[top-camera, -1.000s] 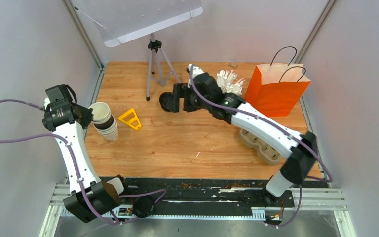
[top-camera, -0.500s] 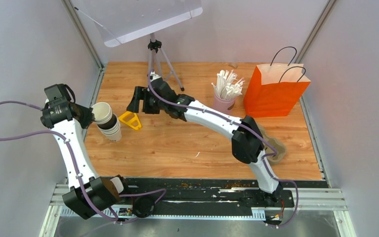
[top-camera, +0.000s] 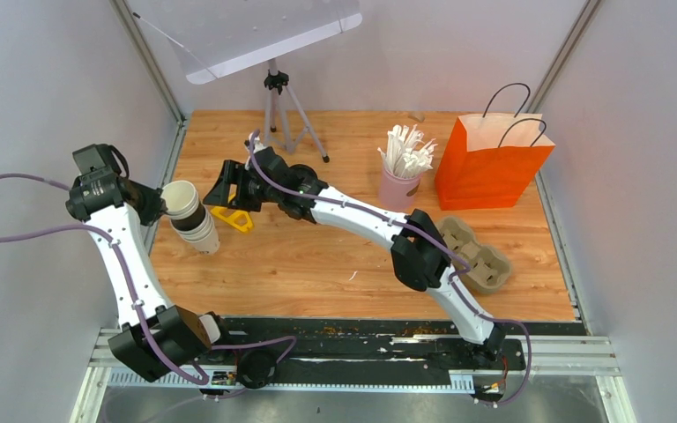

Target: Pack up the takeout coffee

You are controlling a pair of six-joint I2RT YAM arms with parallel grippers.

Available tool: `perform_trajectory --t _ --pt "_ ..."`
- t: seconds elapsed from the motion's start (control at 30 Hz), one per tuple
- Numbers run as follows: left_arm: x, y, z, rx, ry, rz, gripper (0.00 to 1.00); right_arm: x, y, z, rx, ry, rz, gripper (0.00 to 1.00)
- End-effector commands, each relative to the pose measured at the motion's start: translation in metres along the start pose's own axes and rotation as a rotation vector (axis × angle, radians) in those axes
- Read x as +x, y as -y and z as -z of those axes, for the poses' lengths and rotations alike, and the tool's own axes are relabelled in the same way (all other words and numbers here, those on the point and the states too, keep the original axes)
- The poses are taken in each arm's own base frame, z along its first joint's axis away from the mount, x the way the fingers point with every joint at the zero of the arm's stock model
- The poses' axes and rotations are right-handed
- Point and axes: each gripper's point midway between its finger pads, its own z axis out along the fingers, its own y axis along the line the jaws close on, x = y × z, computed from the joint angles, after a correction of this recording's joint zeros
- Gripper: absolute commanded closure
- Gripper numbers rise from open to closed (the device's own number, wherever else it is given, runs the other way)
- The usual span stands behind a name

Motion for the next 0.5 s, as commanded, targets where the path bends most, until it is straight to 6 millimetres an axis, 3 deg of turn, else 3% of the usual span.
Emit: perform_trajectory --t 0.0,0.47 --pt "-0.006 0.01 0.007 0.045 -0.002 -0.014 1.0 -0.011 -0.032 -0.003 -0.115 0.036 -0.008 0.27" --pt "-0.006 0.011 0.006 0.058 -0.026 -0.026 1.0 -0.007 -0.039 -0.016 -0.174 0.049 0.032 0.27"
